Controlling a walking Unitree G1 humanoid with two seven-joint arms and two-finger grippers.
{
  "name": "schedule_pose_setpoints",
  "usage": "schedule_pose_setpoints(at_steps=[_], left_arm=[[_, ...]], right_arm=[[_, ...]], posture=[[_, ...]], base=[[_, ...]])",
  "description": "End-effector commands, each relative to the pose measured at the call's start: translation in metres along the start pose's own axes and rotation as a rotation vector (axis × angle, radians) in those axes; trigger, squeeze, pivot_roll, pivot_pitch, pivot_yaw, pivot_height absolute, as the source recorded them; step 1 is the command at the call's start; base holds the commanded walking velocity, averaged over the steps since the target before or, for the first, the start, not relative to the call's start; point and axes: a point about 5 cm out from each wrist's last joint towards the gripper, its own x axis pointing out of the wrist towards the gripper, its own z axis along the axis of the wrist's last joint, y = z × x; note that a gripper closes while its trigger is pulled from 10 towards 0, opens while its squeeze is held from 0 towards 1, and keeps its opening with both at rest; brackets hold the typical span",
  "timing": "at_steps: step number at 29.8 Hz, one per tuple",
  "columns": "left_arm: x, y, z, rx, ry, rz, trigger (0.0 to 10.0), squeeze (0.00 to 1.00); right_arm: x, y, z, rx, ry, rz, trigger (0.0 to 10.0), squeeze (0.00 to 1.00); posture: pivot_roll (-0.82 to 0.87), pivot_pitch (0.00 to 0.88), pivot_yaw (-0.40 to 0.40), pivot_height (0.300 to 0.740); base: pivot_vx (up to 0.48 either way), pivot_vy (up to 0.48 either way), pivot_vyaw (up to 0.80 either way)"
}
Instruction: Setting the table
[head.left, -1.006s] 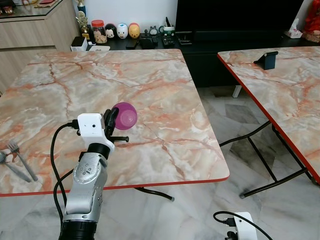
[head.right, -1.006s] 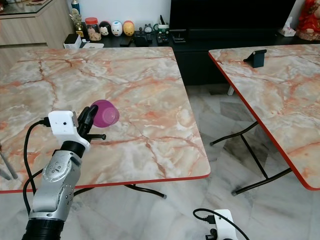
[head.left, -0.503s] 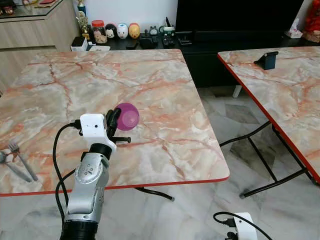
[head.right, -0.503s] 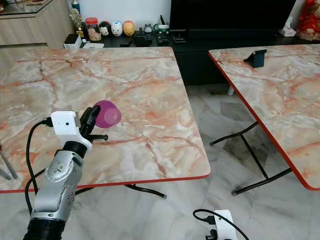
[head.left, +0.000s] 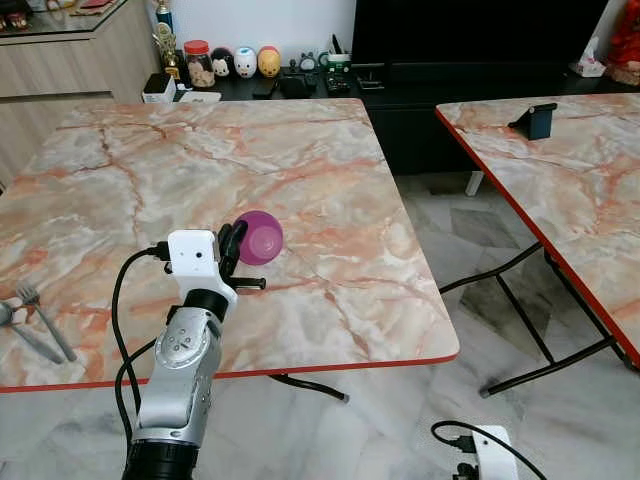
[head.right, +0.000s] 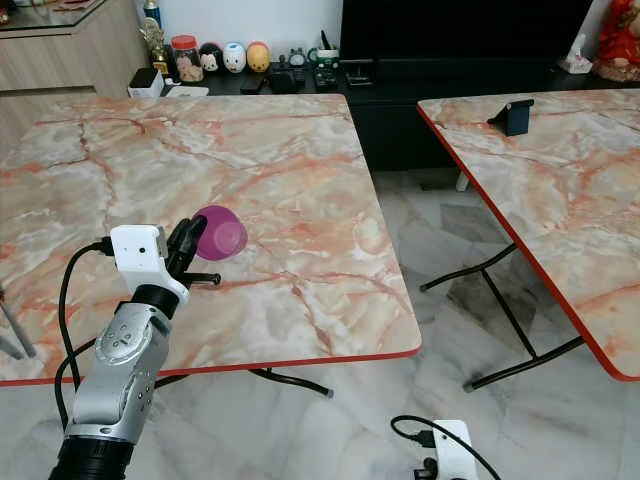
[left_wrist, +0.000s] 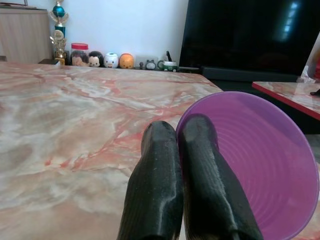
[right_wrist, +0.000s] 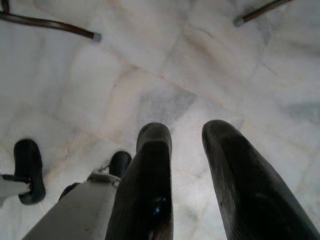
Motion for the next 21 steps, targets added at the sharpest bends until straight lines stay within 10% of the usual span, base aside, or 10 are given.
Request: schedule_pose_setpoints(at_steps=[1, 3, 21], left_arm=[[0.0037, -0.0007, 0.0044, 0.029, -0.021, -0.007, 10.0, 0.0], [0.004, -0.0001, 0.0045, 0.03, -0.021, -0.005, 10.0, 0.0], [0.0055, -0.0007, 0.0041, 0.034, -0.019, -0.005, 10.0, 0.0]], right_arm=[[-0.0007, -0.0014, -0.0054, 0.1, 0.016, -0.027, 10.0, 0.0], [-0.0011, -0.0009, -0.0093, 0.248, 0.023, -0.054, 10.0, 0.0], [-0.0002, -0.001, -0.0029, 0.028, 0.02, -0.01, 10.0, 0.0]], posture=[[0.09, 0.0, -0.04, 0.74], [0.09, 0.0, -0.039, 0.74], [0.09, 0.0, -0.042, 0.74]], base=[[0.0, 0.0, 0.0], [0.0, 0.0, 0.0], [0.0, -0.125, 0.0]])
